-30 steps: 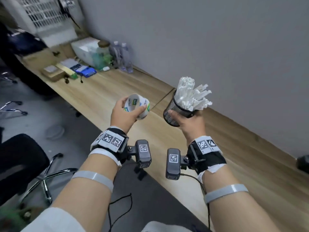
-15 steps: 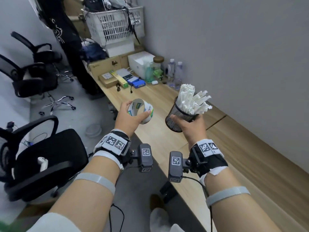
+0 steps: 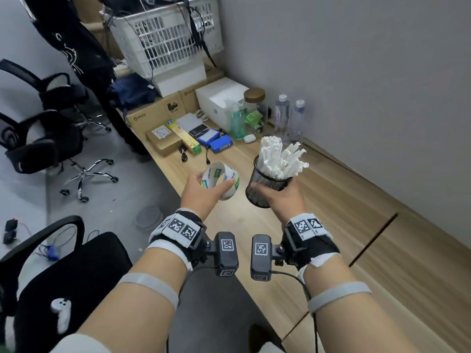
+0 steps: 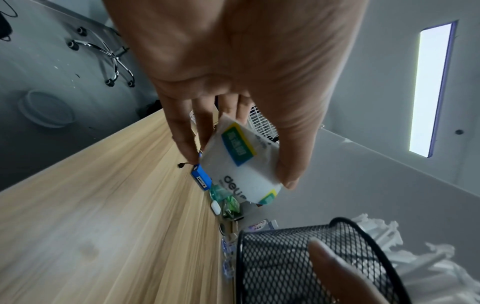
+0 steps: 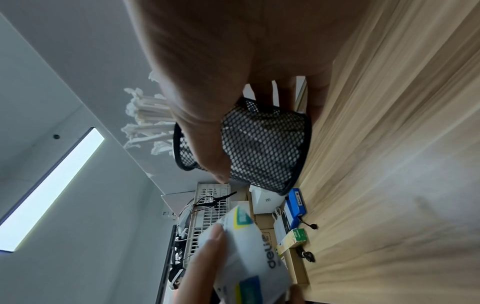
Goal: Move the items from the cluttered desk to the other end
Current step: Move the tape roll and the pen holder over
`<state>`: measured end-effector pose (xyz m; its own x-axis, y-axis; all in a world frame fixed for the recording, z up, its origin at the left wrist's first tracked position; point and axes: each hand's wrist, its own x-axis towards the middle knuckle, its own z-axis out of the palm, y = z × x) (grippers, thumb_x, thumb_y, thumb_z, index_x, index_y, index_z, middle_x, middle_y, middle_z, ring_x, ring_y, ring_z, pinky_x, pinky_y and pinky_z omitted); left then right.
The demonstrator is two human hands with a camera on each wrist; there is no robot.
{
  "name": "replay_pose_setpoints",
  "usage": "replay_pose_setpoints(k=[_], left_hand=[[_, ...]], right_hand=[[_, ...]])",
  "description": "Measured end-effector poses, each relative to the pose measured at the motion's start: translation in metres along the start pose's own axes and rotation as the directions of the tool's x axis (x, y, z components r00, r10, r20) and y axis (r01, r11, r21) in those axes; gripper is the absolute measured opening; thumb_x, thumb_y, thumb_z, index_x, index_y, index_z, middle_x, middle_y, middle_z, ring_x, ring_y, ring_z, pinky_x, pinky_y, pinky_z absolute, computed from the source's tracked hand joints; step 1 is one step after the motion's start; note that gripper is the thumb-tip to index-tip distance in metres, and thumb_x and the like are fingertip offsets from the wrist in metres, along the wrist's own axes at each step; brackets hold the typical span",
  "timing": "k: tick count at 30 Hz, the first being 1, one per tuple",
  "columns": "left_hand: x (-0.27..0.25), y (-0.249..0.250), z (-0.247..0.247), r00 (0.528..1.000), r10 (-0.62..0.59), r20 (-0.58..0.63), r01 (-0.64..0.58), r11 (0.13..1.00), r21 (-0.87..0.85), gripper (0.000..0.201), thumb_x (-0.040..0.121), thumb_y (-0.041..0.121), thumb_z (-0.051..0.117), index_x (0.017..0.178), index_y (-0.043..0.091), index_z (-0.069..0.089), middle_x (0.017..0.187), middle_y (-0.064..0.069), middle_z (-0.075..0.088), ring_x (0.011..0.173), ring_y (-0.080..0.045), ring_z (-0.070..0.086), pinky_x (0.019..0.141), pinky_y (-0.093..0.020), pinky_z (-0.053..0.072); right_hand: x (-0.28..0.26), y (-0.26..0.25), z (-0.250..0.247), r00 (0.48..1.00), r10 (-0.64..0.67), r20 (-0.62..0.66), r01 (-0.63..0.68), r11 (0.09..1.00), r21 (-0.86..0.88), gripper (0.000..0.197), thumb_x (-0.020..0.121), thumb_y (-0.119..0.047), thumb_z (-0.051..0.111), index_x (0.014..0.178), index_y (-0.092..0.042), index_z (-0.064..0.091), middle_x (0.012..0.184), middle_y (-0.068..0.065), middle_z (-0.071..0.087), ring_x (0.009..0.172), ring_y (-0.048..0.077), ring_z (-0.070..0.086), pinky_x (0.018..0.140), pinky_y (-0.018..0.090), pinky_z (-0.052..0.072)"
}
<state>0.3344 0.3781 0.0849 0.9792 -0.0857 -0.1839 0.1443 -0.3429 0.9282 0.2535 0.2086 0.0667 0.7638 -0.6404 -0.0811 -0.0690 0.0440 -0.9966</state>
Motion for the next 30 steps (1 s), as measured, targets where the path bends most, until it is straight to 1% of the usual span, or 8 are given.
replay_pose_setpoints(k=[3, 8, 15, 18, 20, 24, 27, 30], left_hand=[[0.044, 0.007, -0.001, 1.000, 0.013, 0.003, -0.013, 0.999, 0.042, 0.096, 0.047, 0.065, 0.085, 0.128, 0.027, 0.048, 0.113, 0.010, 0.062, 0.103, -0.014, 0.066, 0.095, -0.042, 0.056], [0.124, 0.004, 0.025, 0.996, 0.013, 0.084, -0.022, 0.994, 0.109, 0.092, 0.056, 0.053, 0.087, 0.132, 0.022, 0.045, 0.118, 0.001, 0.061, 0.104, -0.019, 0.064, 0.095, -0.046, 0.055], [0.246, -0.042, 0.097, 0.954, -0.023, 0.300, -0.047, 0.974, 0.223, 0.080, 0.068, 0.039, 0.088, 0.134, 0.019, 0.047, 0.121, -0.002, 0.060, 0.105, -0.020, 0.060, 0.095, -0.040, 0.052], [0.294, -0.055, 0.125, 0.932, -0.061, 0.358, -0.036, 0.965, 0.258, 0.088, 0.068, 0.035, 0.089, 0.139, 0.015, 0.041, 0.117, 0.001, 0.055, 0.101, -0.017, 0.055, 0.091, -0.029, 0.046], [0.321, -0.061, 0.140, 0.917, -0.083, 0.389, -0.034, 0.959, 0.282, 0.089, 0.067, 0.033, 0.090, 0.137, 0.013, 0.040, 0.114, 0.001, 0.054, 0.097, -0.017, 0.054, 0.085, -0.025, 0.042], [0.377, -0.069, 0.168, 0.893, -0.064, 0.445, -0.111, 0.928, 0.357, 0.093, 0.059, 0.042, 0.091, 0.137, 0.019, 0.045, 0.122, -0.006, 0.059, 0.114, -0.027, 0.058, 0.099, -0.038, 0.049], [0.408, -0.070, 0.186, 0.886, -0.045, 0.462, -0.191, 0.872, 0.451, 0.093, 0.064, 0.050, 0.086, 0.142, 0.026, 0.042, 0.132, -0.008, 0.055, 0.128, -0.032, 0.047, 0.103, -0.039, 0.044], [0.428, -0.073, 0.203, 0.863, -0.023, 0.504, -0.195, 0.906, 0.375, 0.094, 0.068, 0.034, 0.088, 0.148, 0.023, 0.039, 0.138, -0.008, 0.048, 0.129, -0.026, 0.048, 0.101, -0.028, 0.038]], right_hand=[[0.031, 0.003, 0.021, 1.000, 0.006, 0.011, -0.005, 0.999, -0.039, 0.076, 0.065, -0.023, 0.090, 0.131, -0.017, 0.053, 0.117, -0.004, 0.068, 0.103, 0.011, 0.065, 0.084, 0.021, 0.048], [0.084, 0.026, 0.042, 0.999, 0.027, -0.033, -0.032, 0.989, -0.146, 0.070, 0.064, -0.024, 0.090, 0.126, -0.017, 0.058, 0.111, -0.005, 0.070, 0.099, 0.009, 0.066, 0.086, 0.024, 0.051], [0.169, 0.075, 0.062, 0.973, 0.049, -0.226, -0.120, 0.943, -0.311, 0.044, 0.059, -0.022, 0.090, 0.092, -0.031, 0.063, 0.085, -0.021, 0.067, 0.076, -0.019, 0.060, 0.068, 0.003, 0.044], [0.205, 0.096, 0.070, 0.943, 0.097, -0.317, -0.215, 0.908, -0.360, 0.051, 0.057, -0.031, 0.090, 0.101, -0.026, 0.064, 0.094, -0.016, 0.070, 0.083, -0.007, 0.065, 0.079, 0.018, 0.051], [0.227, 0.110, 0.076, 0.924, 0.159, -0.348, -0.293, 0.879, -0.377, 0.050, 0.059, -0.028, 0.090, 0.100, -0.030, 0.061, 0.093, -0.015, 0.069, 0.082, -0.003, 0.064, 0.080, 0.019, 0.050], [0.270, 0.136, 0.083, 0.885, 0.166, -0.435, -0.388, 0.779, -0.493, 0.076, 0.045, -0.061, 0.081, 0.112, -0.029, 0.065, 0.107, -0.009, 0.074, 0.101, 0.017, 0.068, 0.088, 0.033, 0.055], [0.298, 0.149, 0.085, 0.856, 0.180, -0.484, -0.434, 0.759, -0.486, 0.079, 0.044, -0.064, 0.081, 0.113, -0.030, 0.063, 0.109, -0.008, 0.073, 0.103, 0.018, 0.068, 0.091, 0.036, 0.055], [0.324, 0.160, 0.085, 0.847, 0.149, -0.511, -0.407, 0.800, -0.441, 0.079, 0.045, -0.060, 0.082, 0.113, -0.023, 0.066, 0.112, -0.002, 0.071, 0.103, 0.016, 0.068, 0.095, 0.037, 0.054]])
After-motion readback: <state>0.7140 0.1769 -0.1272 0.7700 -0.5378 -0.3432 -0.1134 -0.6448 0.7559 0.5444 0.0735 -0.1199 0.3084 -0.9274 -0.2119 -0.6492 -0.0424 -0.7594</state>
